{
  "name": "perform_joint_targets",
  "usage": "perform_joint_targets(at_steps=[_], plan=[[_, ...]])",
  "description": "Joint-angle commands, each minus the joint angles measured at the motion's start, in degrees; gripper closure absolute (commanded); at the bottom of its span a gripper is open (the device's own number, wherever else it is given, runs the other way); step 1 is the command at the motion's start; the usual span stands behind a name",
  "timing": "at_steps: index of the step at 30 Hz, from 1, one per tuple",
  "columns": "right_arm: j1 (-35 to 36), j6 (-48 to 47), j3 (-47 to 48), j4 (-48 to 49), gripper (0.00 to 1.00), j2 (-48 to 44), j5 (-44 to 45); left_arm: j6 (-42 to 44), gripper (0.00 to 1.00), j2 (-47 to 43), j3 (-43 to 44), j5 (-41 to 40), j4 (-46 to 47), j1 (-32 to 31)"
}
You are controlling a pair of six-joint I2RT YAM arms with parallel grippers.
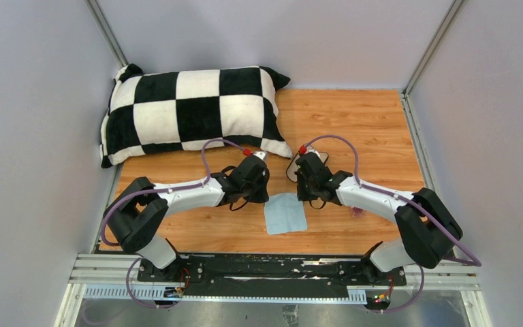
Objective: Organize the sunglasses
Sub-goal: Fold the glasses cleaning cloth at the center of the board.
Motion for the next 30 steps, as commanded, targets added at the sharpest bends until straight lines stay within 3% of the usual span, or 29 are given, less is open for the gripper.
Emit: perform_joint_targets(at_steps=[1, 30], plan=[[-0.6, 0.9, -1.4, -1.1, 1.00, -1.4, 0.5, 1.3, 1.00, -1.6, -1.4, 1.1, 1.0, -0.7], [0.5, 1.9, -13.0, 0.5, 1.00, -15.2, -3.6, 0.3, 1.00, -5.6, -6.8, 3.6, -0.3, -4.9]])
